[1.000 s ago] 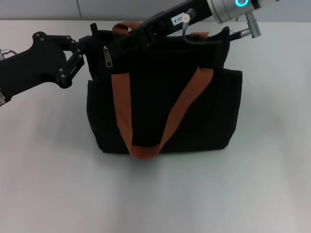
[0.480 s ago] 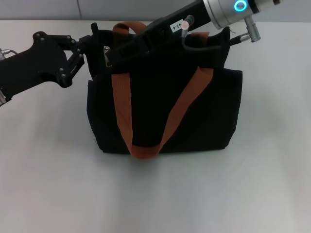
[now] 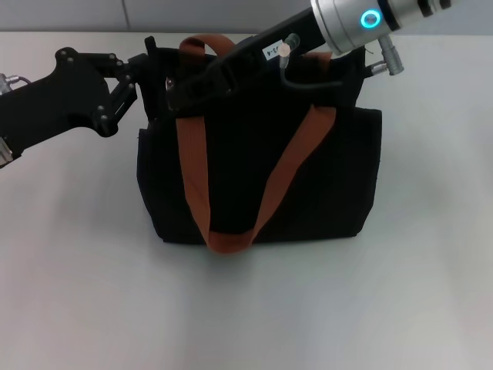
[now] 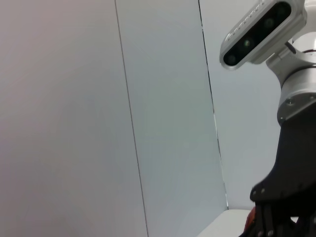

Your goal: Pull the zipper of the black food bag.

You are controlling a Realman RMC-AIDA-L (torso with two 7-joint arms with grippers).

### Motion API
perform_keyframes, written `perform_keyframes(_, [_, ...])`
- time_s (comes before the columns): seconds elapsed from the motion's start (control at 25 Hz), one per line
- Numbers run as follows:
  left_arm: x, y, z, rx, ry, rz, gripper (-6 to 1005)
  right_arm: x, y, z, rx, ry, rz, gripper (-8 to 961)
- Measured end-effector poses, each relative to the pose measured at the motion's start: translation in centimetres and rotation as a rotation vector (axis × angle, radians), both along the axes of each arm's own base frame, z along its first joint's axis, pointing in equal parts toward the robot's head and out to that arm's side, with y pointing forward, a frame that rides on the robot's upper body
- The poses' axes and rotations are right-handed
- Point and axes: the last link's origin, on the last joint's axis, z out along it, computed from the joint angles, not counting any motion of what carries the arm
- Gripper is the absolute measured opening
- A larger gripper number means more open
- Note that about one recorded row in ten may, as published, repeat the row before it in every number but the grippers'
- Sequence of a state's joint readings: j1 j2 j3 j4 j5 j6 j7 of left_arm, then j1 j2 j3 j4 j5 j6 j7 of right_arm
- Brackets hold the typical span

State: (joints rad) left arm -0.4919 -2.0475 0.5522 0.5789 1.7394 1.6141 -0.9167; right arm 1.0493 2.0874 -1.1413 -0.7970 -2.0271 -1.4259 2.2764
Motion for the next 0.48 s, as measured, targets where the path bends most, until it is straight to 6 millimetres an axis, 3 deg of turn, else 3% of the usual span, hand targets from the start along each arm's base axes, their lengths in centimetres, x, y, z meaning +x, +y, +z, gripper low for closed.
perform_keyframes(0.48, [0.05,0.07,-0.02,0.000,0.000,0.001,23,-0.09,-0.05,0.25,-0.006,0.025,-0.019,215])
